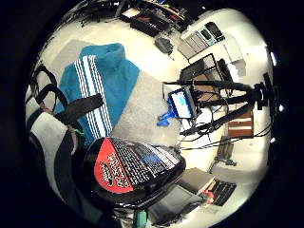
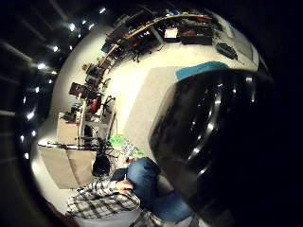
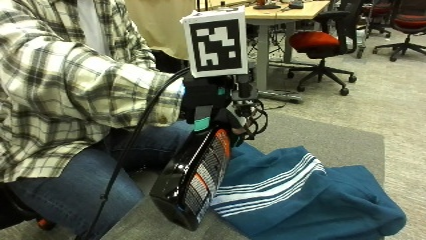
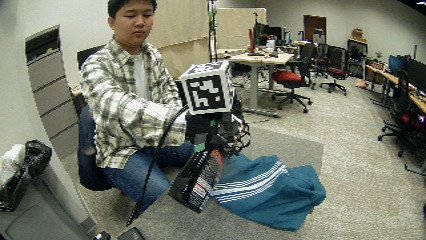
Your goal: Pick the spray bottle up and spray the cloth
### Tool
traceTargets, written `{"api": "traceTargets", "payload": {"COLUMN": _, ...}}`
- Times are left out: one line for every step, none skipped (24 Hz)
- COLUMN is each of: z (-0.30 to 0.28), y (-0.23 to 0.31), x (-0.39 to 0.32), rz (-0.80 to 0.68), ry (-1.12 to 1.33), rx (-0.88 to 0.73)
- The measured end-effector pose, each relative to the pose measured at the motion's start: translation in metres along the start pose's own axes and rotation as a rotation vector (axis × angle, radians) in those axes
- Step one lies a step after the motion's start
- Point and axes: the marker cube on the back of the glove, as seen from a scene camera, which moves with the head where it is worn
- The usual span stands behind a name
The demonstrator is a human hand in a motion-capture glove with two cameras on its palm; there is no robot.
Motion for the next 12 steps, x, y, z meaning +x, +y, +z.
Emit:
{"api": "traceTargets", "payload": {"z": 0.003, "y": 0.000, "x": -0.004, "rz": -0.017, "ry": 0.035, "rx": -0.014}}
{"api": "traceTargets", "payload": {"z": 0.007, "y": 0.000, "x": -0.009, "rz": -0.040, "ry": 0.072, "rx": -0.028}}
{"api": "traceTargets", "payload": {"z": 0.010, "y": 0.000, "x": -0.013, "rz": -0.068, "ry": 0.109, "rx": -0.043}}
{"api": "traceTargets", "payload": {"z": 0.013, "y": 0.000, "x": -0.017, "rz": -0.097, "ry": 0.143, "rx": -0.056}}
{"api": "traceTargets", "payload": {"z": 0.015, "y": 0.001, "x": -0.020, "rz": -0.122, "ry": 0.174, "rx": -0.068}}
{"api": "traceTargets", "payload": {"z": 0.018, "y": 0.001, "x": -0.023, "rz": -0.141, "ry": 0.200, "rx": -0.078}}
{"api": "traceTargets", "payload": {"z": 0.020, "y": 0.001, "x": -0.025, "rz": -0.152, "ry": 0.223, "rx": -0.086}}
{"api": "traceTargets", "payload": {"z": 0.022, "y": 0.002, "x": -0.027, "rz": -0.160, "ry": 0.241, "rx": -0.093}}
{"api": "traceTargets", "payload": {"z": 0.024, "y": 0.002, "x": -0.030, "rz": -0.167, "ry": 0.256, "rx": -0.099}}
{"api": "traceTargets", "payload": {"z": 0.025, "y": 0.002, "x": -0.032, "rz": -0.178, "ry": 0.269, "rx": -0.105}}
{"api": "traceTargets", "payload": {"z": 0.027, "y": 0.003, "x": -0.034, "rz": -0.191, "ry": 0.281, "rx": -0.111}}
{"api": "traceTargets", "payload": {"z": 0.028, "y": 0.004, "x": -0.037, "rz": -0.207, "ry": 0.294, "rx": -0.117}}
